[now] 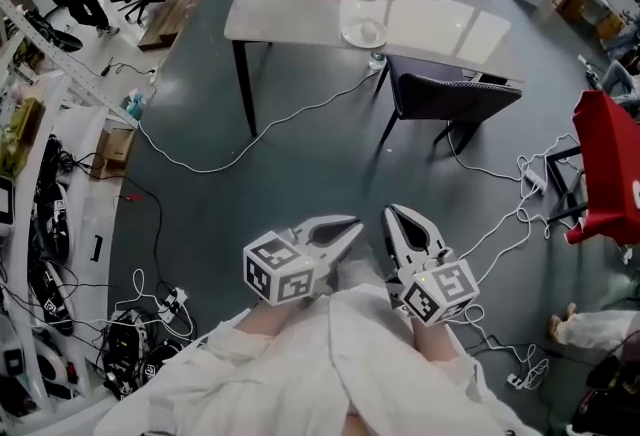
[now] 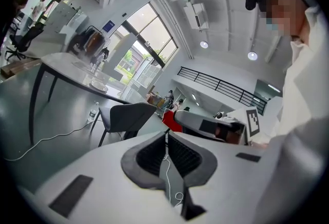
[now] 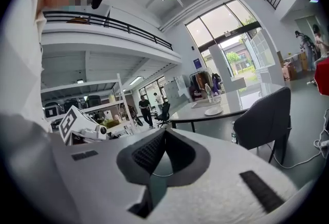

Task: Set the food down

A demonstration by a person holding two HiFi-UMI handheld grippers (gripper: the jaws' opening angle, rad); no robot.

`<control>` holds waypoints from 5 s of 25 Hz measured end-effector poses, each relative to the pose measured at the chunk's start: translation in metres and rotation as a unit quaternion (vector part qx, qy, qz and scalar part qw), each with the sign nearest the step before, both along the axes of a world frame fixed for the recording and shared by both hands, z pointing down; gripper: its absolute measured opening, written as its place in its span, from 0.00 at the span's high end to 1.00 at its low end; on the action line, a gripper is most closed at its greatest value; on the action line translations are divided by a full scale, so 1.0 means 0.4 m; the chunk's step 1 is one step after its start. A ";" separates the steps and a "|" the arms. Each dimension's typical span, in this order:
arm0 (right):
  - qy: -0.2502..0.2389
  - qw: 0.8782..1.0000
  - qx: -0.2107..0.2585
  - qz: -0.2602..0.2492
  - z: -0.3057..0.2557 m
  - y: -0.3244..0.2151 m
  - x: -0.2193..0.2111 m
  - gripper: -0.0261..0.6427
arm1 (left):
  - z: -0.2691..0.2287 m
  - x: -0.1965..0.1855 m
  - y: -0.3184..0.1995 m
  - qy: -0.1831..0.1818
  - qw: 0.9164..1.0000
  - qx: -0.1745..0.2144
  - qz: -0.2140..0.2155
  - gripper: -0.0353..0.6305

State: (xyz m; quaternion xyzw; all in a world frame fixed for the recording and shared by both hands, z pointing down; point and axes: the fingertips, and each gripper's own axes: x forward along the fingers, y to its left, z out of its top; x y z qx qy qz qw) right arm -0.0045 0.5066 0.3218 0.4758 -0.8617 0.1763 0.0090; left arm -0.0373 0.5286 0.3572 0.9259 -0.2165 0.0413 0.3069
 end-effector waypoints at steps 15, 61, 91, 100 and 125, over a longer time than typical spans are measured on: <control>0.034 0.995 0.014 -0.090 -0.035 -0.460 0.137 0.96 | -0.024 0.166 -0.486 -0.030 0.998 0.025 -0.050 0.91; 0.021 0.996 -0.081 -0.018 0.110 -1.322 0.074 0.96 | 0.064 0.089 -1.342 -0.070 0.996 -0.023 0.045 0.91; 0.061 0.985 -0.163 -0.024 0.186 -1.389 0.169 0.96 | 0.158 0.104 -1.447 -0.103 0.990 -0.097 -0.004 0.91; 0.050 0.977 -0.208 -0.022 0.281 -1.409 0.210 0.96 | 0.247 0.102 -1.469 -0.123 0.981 -0.143 -0.046 0.91; 0.038 0.948 -0.315 -0.009 0.481 -1.392 0.245 0.95 | 0.418 0.060 -1.461 -0.163 0.948 -0.238 -0.133 0.84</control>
